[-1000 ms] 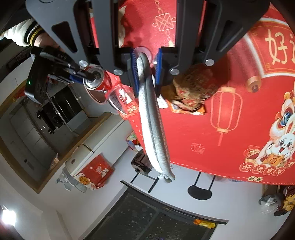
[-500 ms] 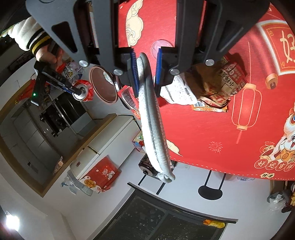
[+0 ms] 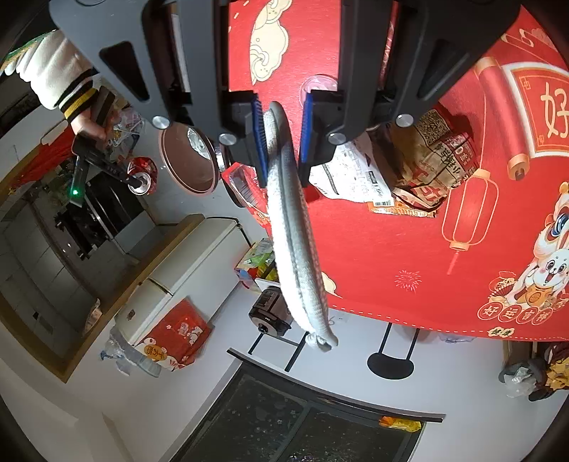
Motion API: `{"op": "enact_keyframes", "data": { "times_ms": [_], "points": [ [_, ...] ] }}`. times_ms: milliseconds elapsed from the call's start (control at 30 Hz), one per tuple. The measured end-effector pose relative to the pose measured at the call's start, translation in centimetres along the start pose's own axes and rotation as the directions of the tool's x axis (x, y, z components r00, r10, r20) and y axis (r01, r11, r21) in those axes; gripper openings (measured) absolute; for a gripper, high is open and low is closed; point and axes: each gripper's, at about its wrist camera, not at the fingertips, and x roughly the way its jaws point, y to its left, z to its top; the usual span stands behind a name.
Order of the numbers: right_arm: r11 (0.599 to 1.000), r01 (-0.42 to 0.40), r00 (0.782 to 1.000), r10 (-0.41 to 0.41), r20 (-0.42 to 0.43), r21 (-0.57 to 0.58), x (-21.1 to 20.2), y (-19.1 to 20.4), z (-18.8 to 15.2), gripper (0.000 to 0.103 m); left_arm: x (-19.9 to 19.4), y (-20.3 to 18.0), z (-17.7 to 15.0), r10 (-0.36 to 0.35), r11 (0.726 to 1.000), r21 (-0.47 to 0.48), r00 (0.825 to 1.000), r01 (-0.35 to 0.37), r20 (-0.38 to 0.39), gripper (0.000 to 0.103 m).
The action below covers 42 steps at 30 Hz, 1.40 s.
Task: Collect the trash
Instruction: 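Carry the can into the brown bin and open the right tool while the left tool drops the sponge there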
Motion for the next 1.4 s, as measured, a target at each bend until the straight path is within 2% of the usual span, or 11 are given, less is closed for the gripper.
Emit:
{"op": "enact_keyframes", "data": {
  "times_ms": [167,267,367,433,500,700,1000,1133,1233,1400],
  "points": [
    [0.999,0.021,1.0,-0.021,0.005,0.038,0.8,-1.7,1.4,0.035,0.3,-1.6,-0.2,0.009,1.0,0.018,1.0,-0.009,-0.007,0.02],
    [0.998,0.038,0.998,-0.04,0.045,0.044,0.0,-2.2,2.1,0.05,0.6,-2.3,-0.1,0.0,1.0,0.029,1.0,0.0,-0.01,0.02],
    [0.998,0.045,0.996,-0.049,0.075,0.053,-1.2,-2.4,2.5,0.055,0.9,-2.8,0.2,-0.014,0.999,0.043,1.0,0.015,-0.013,0.02],
    [0.997,0.057,0.993,-0.063,0.096,0.061,-2.4,-2.4,2.6,0.063,1.0,-3.2,0.4,-0.027,0.998,0.053,1.0,0.027,-0.014,0.02],
    [0.994,0.082,0.988,-0.09,0.126,0.067,-3.9,-2.2,2.6,0.079,1.3,-3.6,0.7,-0.046,0.997,0.065,0.999,0.047,-0.019,0.02],
    [0.991,0.109,0.977,-0.121,0.177,0.071,-8.0,-1.4,2.0,0.097,2.7,-5.3,1.6,-0.107,0.987,0.117,0.993,0.112,-0.052,0.02],
    [0.979,0.168,0.965,-0.187,0.181,0.116,-12.5,-2.0,-0.7,0.098,7.9,-11.2,2.5,-0.214,0.943,0.227,0.965,0.245,-0.152,0.02],
    [0.968,0.2,0.958,-0.226,0.175,0.154,-14.2,-3.4,-2.4,0.098,11.5,-14.4,2.3,-0.258,0.92,0.243,0.942,0.308,-0.215,0.02],
    [0.957,0.224,0.954,-0.254,0.157,0.184,-15.3,-4.9,-3.8,0.098,15.1,-17.4,1.9,-0.291,0.899,0.249,0.916,0.361,-0.275,0.02],
    [0.938,0.266,0.948,-0.296,0.117,0.22,-16.0,-7.1,-5.7,0.098,20.3,-23.3,1.8,-0.332,0.869,0.261,0.887,0.42,-0.32,0.02]
  ]
}}
